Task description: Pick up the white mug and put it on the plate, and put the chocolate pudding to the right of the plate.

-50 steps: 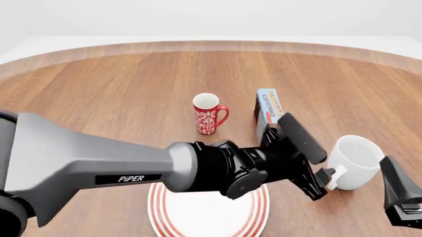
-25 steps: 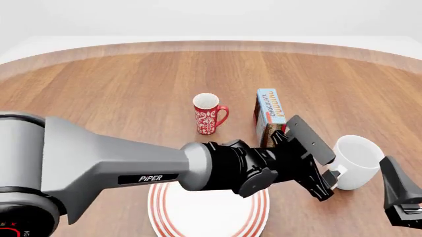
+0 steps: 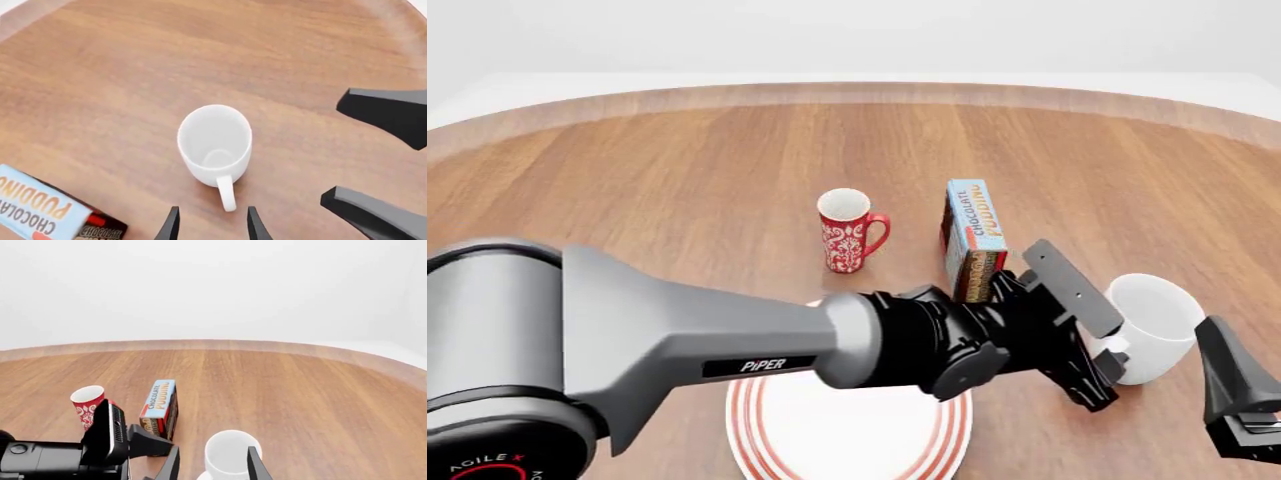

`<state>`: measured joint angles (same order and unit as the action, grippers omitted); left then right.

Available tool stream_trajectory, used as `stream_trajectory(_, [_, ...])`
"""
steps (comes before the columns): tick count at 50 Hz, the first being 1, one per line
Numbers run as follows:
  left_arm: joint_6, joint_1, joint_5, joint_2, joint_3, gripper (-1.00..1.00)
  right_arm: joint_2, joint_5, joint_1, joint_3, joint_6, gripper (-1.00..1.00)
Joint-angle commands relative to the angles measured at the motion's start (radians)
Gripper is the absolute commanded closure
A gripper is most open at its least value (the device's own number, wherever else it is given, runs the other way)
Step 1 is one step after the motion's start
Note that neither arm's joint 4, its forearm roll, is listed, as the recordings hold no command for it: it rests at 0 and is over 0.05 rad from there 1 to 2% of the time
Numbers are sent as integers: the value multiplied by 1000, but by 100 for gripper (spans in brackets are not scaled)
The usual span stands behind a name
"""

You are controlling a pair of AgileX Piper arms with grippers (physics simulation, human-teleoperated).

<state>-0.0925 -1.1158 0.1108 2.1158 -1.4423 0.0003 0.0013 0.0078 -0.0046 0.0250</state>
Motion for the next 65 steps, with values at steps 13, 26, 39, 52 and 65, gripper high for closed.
stream_trajectory(13, [25, -12, -37, 59, -66, -100, 0, 2, -1, 0, 5, -100])
stream_trajectory(26, [32, -10, -65, 96, -111, -100, 0, 2, -1, 0, 4, -100])
stream_trajectory(39, [49, -6, -105, 144, -174, -100, 0, 2, -1, 0, 4, -100])
stream_trajectory(52, [54, -11, -129, 189, -212, -100, 0, 2, -1, 0, 4, -100])
stream_trajectory(65, [60, -21, -136, 224, -228, -100, 0, 2, -1, 0, 4, -100])
